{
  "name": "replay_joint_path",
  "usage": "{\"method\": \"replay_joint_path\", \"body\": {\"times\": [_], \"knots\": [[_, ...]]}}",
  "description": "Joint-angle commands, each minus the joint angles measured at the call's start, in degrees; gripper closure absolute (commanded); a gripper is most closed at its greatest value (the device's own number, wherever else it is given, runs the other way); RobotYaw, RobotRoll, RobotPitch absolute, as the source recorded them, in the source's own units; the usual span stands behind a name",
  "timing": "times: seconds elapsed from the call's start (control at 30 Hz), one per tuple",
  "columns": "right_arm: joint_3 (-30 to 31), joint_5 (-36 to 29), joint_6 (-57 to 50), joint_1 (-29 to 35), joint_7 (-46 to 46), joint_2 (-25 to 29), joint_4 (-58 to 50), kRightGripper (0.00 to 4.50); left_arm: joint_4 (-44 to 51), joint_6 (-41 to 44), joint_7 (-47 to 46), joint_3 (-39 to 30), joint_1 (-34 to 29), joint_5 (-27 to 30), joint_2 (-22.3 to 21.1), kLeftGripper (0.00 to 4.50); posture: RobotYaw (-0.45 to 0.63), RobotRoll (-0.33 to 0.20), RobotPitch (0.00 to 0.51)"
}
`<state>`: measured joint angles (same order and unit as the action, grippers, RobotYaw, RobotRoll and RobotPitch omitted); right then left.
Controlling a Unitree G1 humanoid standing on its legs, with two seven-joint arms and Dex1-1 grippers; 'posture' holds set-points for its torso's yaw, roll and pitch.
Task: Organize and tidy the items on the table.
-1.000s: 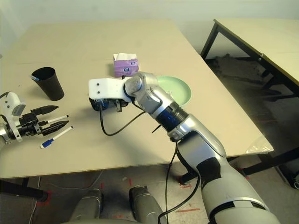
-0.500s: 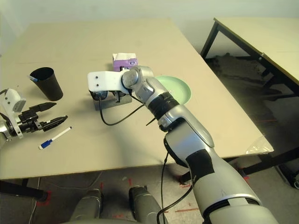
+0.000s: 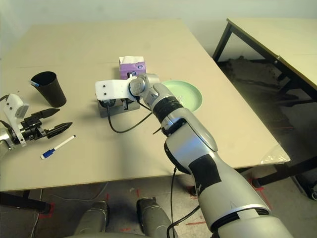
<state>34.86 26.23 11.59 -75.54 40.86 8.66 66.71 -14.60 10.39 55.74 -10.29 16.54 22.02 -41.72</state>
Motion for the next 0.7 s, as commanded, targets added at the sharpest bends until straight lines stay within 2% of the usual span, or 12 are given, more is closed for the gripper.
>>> {"method": "replay_joint_path", "body": {"times": [0.03,0.37,0.7], "knots": [[-0.57,1.85,2.02,-1.65,-2.7,-1.05,2.57,4.32,1.06,0.75,-0.22,0.14,-0.49,-0.34,0.28,0.0,0.02,0.0,0.129],[-1.46,3.11,2.11,-2.97,-6.32,-2.94,5.54,4.32,3.05,1.99,-0.52,0.14,-1.46,-0.1,0.39,0.0,0.03,0.0,0.137],[-2.5,3.28,1.84,-2.26,-4.96,-3.62,6.1,4.32,4.54,2.88,-0.82,0.22,-2.1,-0.1,0.79,0.0,0.03,0.0,0.152]]}}
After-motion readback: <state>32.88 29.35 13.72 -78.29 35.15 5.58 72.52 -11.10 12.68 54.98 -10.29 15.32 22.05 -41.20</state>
